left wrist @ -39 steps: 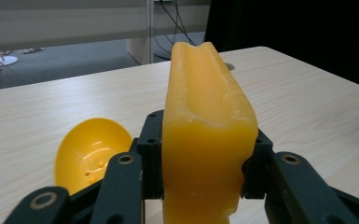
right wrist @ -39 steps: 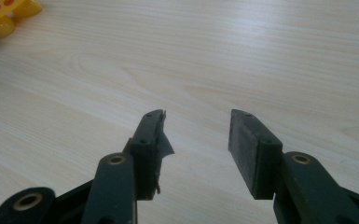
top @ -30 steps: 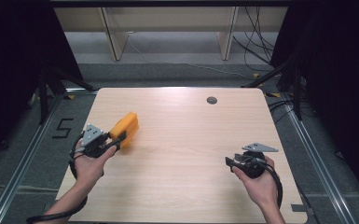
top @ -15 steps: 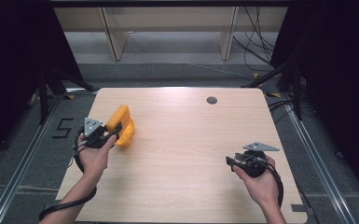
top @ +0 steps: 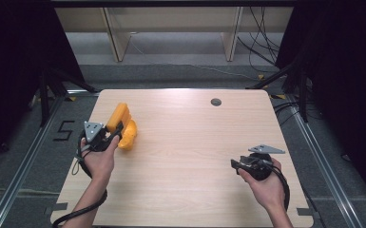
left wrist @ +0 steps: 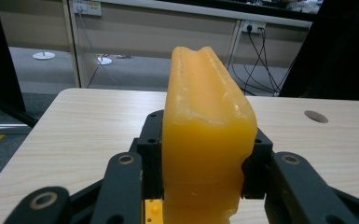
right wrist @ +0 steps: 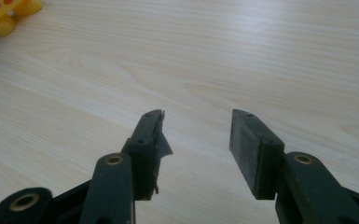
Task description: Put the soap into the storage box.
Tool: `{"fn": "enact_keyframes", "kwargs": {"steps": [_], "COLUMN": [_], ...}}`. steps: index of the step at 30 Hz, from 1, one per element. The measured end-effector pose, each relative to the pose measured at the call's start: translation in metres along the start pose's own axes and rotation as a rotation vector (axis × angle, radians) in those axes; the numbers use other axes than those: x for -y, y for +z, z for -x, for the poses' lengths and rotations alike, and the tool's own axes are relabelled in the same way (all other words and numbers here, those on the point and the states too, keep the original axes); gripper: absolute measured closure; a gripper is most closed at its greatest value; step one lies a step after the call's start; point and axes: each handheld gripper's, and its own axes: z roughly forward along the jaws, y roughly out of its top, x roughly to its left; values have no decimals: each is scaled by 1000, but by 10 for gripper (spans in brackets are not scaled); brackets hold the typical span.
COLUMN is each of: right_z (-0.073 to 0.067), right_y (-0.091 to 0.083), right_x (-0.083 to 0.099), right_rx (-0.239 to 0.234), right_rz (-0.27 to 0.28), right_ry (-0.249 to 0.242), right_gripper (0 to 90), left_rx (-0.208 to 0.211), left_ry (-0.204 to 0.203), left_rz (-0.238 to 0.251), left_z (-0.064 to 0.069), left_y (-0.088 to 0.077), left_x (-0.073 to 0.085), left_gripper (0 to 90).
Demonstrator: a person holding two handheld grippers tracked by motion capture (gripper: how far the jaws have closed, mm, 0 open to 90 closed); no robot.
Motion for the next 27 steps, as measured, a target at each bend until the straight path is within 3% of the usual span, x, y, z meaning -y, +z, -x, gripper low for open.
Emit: {"fn": "enact_keyframes", "kwargs": {"steps": [1, 2, 5, 7, 8, 13, 18, 27], "right_z": [1, 5, 5, 7, 4, 3, 3, 2], "right_y": [0, 2, 2, 2, 0, 0, 0, 0], "right_x": [0, 1, 1, 1, 0, 0, 0, 0], "right_rx": [0, 1, -2, 3, -16, -9, -19, -21], "right_rz": [-4, 3, -2, 13, 3, -11, 4, 4], "right_ry": [-4, -41, -34, -68, -30, -46, -28, -42], "right_gripper": [548, 548, 548, 548, 547, 546, 546, 544], "left_rx": [0, -1, -5, -6, -11, -14, -21, -22], "left_ry": [-5, -15, -8, -5, 3, -8, 8, 31], "left_rz": [3, 8, 6, 3, 4, 3, 7, 9], "left_z": [-1, -2, -5, -6, -6, -7, -6, -4], "left_y": [0, -1, -1, -1, 0, 3, 6, 9], "left_x": [1, 1, 3, 5, 6, 9, 9, 9], "left_gripper": [606, 606, 606, 606, 606, 606, 607, 606]}}
